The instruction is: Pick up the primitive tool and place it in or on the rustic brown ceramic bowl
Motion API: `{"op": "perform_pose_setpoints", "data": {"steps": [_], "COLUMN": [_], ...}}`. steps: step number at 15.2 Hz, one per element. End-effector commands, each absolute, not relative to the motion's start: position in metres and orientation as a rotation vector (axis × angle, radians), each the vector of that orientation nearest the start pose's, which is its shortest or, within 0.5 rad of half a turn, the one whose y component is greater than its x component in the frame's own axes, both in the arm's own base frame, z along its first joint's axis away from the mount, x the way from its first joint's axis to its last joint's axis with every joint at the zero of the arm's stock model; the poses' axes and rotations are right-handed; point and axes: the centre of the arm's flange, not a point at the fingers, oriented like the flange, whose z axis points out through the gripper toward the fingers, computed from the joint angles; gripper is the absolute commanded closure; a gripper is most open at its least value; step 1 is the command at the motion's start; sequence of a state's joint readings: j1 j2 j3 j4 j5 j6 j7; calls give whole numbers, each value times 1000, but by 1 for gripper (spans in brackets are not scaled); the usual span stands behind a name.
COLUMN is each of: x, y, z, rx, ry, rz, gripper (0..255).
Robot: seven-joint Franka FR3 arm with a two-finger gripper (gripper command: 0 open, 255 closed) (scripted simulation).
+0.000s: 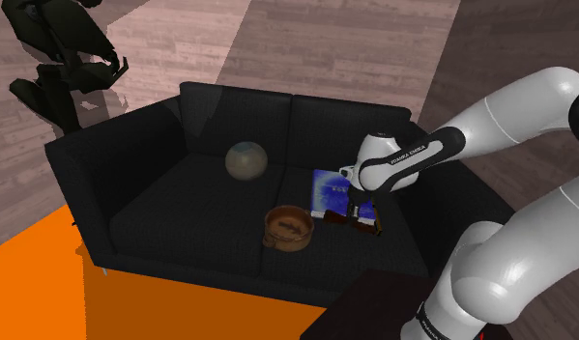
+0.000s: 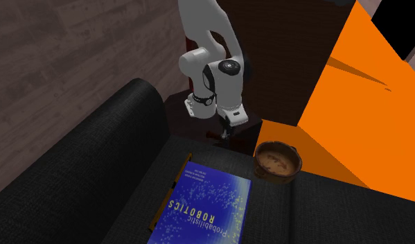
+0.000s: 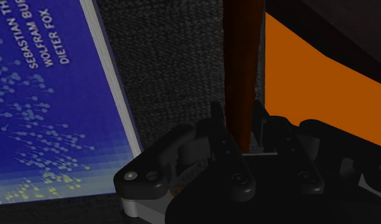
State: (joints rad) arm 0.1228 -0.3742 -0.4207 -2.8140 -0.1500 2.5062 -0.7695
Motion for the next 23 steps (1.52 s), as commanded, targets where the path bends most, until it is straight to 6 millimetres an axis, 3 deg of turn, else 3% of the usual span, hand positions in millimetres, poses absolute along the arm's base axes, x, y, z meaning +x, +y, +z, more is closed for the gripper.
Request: {"op": "perform_pose_setpoints", "data": {"steps": [1,15,23], "x": [354,354,433], "y": [-93,-93,-22], "z": [317,388,390], "rx": [-2966,-2966,-2966], "ry": [-940,-940,-940], "rz": [-105,-105,-105], "gripper": [255,255,255]}}
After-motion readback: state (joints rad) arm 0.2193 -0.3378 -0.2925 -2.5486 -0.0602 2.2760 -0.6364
